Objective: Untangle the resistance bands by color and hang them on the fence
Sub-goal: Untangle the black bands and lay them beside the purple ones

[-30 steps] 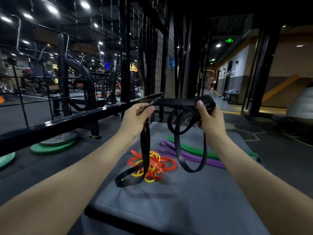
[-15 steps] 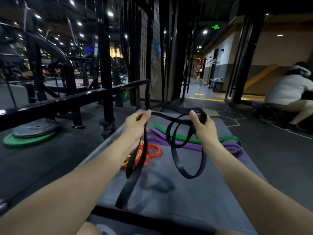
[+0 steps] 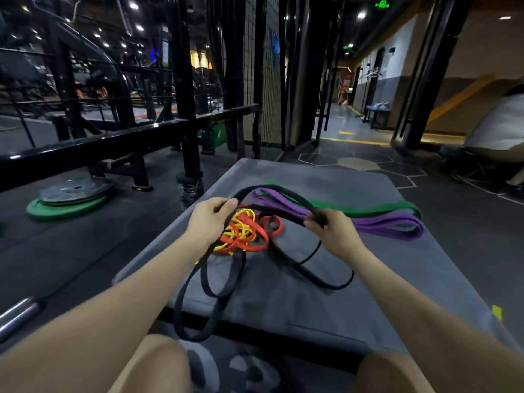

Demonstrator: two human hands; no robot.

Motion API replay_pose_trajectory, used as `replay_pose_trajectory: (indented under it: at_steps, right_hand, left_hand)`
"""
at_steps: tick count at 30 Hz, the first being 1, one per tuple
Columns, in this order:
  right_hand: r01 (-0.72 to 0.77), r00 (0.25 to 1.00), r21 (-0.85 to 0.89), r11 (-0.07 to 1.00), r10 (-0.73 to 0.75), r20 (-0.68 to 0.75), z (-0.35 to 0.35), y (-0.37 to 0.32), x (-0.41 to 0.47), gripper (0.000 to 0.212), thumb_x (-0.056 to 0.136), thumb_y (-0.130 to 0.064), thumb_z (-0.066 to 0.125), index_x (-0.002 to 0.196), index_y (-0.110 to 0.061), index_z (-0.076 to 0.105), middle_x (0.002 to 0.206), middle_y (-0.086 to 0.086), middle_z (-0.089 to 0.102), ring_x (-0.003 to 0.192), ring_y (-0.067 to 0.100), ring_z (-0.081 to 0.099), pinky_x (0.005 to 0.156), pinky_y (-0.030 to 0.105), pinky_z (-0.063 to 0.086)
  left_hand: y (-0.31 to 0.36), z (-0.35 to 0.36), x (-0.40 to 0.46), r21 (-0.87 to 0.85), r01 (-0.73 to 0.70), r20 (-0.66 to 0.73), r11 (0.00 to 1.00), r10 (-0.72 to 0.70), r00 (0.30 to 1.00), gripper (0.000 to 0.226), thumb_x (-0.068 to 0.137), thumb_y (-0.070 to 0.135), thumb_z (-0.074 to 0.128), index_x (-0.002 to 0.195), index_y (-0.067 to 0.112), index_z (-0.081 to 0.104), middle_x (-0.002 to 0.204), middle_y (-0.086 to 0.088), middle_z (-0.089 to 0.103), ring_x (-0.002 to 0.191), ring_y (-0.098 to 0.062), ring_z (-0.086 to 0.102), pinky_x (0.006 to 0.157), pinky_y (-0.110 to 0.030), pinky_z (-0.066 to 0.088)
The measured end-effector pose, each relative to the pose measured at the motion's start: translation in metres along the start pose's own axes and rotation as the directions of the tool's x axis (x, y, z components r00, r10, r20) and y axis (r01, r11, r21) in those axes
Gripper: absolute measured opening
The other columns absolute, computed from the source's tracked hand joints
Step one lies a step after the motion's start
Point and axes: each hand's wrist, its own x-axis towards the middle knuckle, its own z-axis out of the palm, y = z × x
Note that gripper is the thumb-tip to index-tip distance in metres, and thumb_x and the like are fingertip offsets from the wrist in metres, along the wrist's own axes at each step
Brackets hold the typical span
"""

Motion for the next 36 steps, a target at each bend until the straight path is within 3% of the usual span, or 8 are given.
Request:
replay_pose_trajectory:
  at_steps: [4,9,13,18,22,25,29,36]
  right_hand:
    - [-0.056,0.998,-0.053,0.997,0.057,0.017,-0.004,0.004,-0.008,0.022,0.078,-0.025,0.073,0.077,-0.005,0.064,0.069,0.004,0.061,0.069,0.019,0.054,0.058,0.029,0.037]
    - [-0.082,0.988,-0.088,0.993,0.093,0.123,-0.009,0.009,-0.017,0.034,0.069,-0.038,0.079,0.066,-0.009,0.061,0.064,0.003,0.059,0.062,0.015,0.053,0.056,0.029,0.036]
    - [-0.05,0.99,-0.058,0.997,0.057,0.127,-0.006,0.013,-0.022,0.044,0.081,-0.047,0.065,0.06,-0.01,0.053,0.056,0.003,0.051,0.055,0.016,0.044,0.055,0.03,0.032]
    - [-0.086,0.996,-0.123,0.989,0.087,0.002,0.004,0.022,-0.009,0.041,0.094,-0.032,0.051,0.065,-0.004,0.043,0.055,0.005,0.041,0.062,0.023,0.039,0.058,0.031,0.026]
    - [-0.104,0.993,-0.139,0.985,0.11,0.036,0.023,0.025,0.011,0.03,0.093,-0.019,0.054,0.066,-0.008,0.047,0.061,0.001,0.046,0.068,0.022,0.043,0.06,0.026,0.028]
    - [-0.084,0.995,-0.105,0.991,0.09,0.051,0.043,0.021,0.034,0.014,0.091,-0.014,0.056,0.088,-0.004,0.065,0.08,0.006,0.058,0.08,0.02,0.052,0.069,0.024,0.036]
    - [-0.099,0.989,-0.098,0.99,0.109,0.097,0.071,0.019,0.066,0.016,0.089,-0.017,0.06,0.098,-0.005,0.067,0.099,0.012,0.069,0.096,0.027,0.061,0.088,0.038,0.049]
    - [-0.16,0.962,-0.15,0.976,0.188,0.197,0.111,0.028,0.097,0.02,0.076,-0.027,0.074,0.078,-0.007,0.072,0.083,0.012,0.071,0.081,0.024,0.066,0.066,0.03,0.046]
  left_hand:
    - [-0.004,-0.007,-0.008,0.09,-0.02,0.005,0.996,0.019,1.0,0.012,0.092,0.027,0.056,0.091,0.019,0.065,0.078,0.011,0.063,0.075,-0.004,0.056,0.071,-0.019,0.043]
    - [-0.03,-0.008,-0.013,0.138,0.071,0.054,0.988,-0.079,0.995,0.002,0.088,0.019,0.062,0.087,0.02,0.063,0.074,0.005,0.063,0.079,-0.019,0.059,0.072,-0.028,0.045]
    - [-0.043,-0.006,-0.015,0.344,0.107,0.01,0.933,-0.118,0.993,0.004,0.09,0.024,0.058,0.089,0.027,0.061,0.097,0.0,0.067,0.092,-0.022,0.062,0.077,-0.031,0.048]
    - [-0.042,0.001,-0.007,0.542,0.041,0.032,0.84,-0.07,0.997,0.015,0.093,0.031,0.052,0.097,0.022,0.063,0.118,-0.009,0.052,0.104,-0.028,0.056,0.09,-0.036,0.046]
    - [-0.043,0.016,0.004,0.528,-0.044,0.075,0.848,0.005,0.997,0.017,0.093,0.024,0.052,0.104,0.017,0.063,0.123,-0.008,0.05,0.116,-0.027,0.049,0.1,-0.034,0.038]
    - [-0.043,0.032,0.024,0.514,-0.104,0.112,0.851,0.053,0.992,0.013,0.091,0.023,0.056,0.101,0.019,0.064,0.116,-0.007,0.055,0.112,-0.025,0.052,0.096,-0.035,0.042]
    - [-0.043,0.053,0.051,0.514,-0.19,0.165,0.836,0.121,0.979,0.017,0.089,0.015,0.058,0.105,0.013,0.064,0.115,-0.007,0.058,0.109,-0.023,0.054,0.095,-0.03,0.04]
    - [-0.066,0.069,0.073,0.546,-0.249,0.265,0.8,0.116,0.957,0.019,0.09,0.018,0.057,0.106,0.012,0.064,0.113,-0.004,0.06,0.106,-0.021,0.055,0.09,-0.026,0.039]
